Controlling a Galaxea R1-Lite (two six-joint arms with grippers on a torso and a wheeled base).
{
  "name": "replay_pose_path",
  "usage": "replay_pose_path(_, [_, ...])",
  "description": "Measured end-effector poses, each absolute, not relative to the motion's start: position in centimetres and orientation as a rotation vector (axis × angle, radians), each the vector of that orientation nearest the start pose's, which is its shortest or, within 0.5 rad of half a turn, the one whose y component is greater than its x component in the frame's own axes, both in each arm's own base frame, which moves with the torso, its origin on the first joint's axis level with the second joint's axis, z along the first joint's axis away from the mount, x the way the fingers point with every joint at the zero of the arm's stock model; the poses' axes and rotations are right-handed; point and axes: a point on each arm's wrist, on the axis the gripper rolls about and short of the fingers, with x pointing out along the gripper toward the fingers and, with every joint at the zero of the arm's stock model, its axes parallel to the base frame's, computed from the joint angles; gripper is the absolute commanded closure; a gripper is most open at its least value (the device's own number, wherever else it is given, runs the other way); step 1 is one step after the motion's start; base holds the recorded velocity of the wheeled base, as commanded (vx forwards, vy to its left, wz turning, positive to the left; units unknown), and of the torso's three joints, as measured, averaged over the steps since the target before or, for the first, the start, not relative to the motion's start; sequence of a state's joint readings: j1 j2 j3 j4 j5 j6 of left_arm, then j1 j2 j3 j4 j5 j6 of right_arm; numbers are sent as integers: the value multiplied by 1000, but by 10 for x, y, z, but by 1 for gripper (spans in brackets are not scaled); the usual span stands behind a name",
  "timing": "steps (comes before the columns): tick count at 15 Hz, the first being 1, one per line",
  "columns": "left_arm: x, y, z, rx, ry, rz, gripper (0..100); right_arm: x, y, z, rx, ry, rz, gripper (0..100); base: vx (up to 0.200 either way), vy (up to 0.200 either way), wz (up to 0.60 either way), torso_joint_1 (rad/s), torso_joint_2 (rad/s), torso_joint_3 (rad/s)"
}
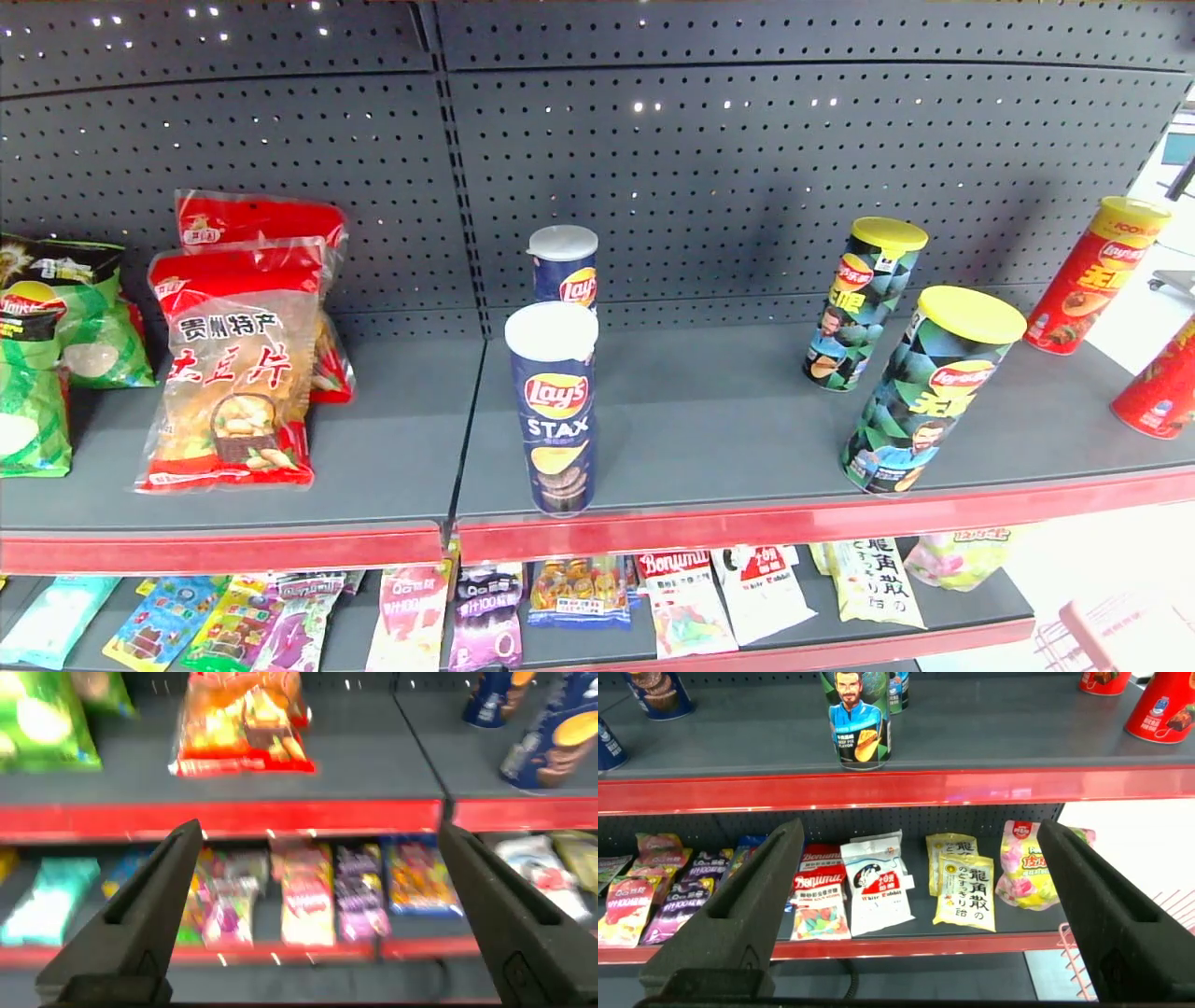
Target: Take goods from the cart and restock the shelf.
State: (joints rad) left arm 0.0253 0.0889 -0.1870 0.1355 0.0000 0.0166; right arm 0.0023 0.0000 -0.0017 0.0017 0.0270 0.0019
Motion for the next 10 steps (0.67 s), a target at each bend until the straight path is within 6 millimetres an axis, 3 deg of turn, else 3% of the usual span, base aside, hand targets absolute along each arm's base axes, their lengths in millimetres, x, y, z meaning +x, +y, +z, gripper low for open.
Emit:
replay_pose_path(2, [-24, 0, 99, 34, -82, 44, 0, -23, 1, 76, 1, 0, 30, 0, 0, 0, 0, 0, 0, 0])
replay_pose_path(4, [-23, 2, 84, -47, -22, 110, 0, -23, 1, 76, -3, 1, 31, 0, 0, 0, 0, 0, 0, 0])
replay_pose_path(10, [-24, 2, 79, -52, -25, 113, 0, -23, 1, 76, -3, 1, 32, 0, 0, 0, 0, 0, 0, 0])
